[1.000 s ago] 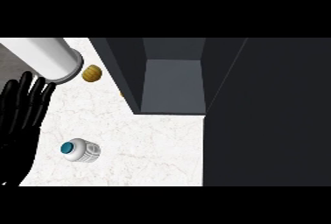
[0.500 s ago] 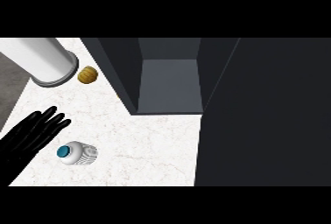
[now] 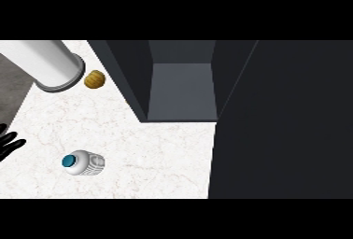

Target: Pick up the bottled water, place it into the cabinet and close the cabinet

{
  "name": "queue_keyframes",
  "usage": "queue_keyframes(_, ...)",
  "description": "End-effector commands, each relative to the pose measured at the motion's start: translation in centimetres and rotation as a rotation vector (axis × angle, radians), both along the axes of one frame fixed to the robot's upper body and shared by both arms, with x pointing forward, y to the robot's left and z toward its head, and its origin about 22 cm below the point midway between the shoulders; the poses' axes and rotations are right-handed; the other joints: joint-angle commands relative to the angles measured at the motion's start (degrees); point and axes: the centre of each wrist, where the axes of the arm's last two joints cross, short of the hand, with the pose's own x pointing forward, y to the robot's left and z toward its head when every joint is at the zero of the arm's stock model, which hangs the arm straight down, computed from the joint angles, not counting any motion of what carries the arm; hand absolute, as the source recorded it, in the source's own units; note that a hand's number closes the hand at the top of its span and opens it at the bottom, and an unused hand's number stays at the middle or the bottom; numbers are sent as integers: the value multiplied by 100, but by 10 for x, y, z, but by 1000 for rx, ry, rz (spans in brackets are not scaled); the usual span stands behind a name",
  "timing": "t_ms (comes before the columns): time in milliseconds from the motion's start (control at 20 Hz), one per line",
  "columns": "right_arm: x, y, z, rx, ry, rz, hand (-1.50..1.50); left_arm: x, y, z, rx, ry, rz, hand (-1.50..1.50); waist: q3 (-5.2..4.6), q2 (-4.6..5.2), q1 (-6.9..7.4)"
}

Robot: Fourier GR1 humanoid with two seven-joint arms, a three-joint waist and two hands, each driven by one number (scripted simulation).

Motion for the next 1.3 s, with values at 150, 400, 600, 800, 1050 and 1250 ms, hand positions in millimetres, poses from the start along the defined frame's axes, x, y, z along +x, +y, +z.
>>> queue_keyframes(150, -40, -7, 12, 1, -6, -4, -150, -3, 6, -10, 26, 24, 41, -150, 4, -1, -34)
queue_keyframes(400, -56, -4, 22, 13, 10, -4, -150, -3, 5, -44, 29, 47, 117, -150, -1, -7, -69)
queue_keyframes(600, -54, -1, 17, 11, -17, -17, -150, 15, 7, -57, 60, 45, 163, -150, -2, 2, -72)
queue_keyframes(800, -53, 6, 8, -9, -18, -7, -150, 26, 1, -88, 82, 66, 121, -150, -8, 8, -72)
queue_keyframes(1050, -65, 1, 9, 5, -17, 10, -150, 33, -6, -128, 73, 109, 145, -150, -12, 9, -120)
queue_keyframes(1250, -68, -7, 1, -24, -34, -10, -150, 36, 3, -146, 85, 126, 157, -150, -12, 14, -122)
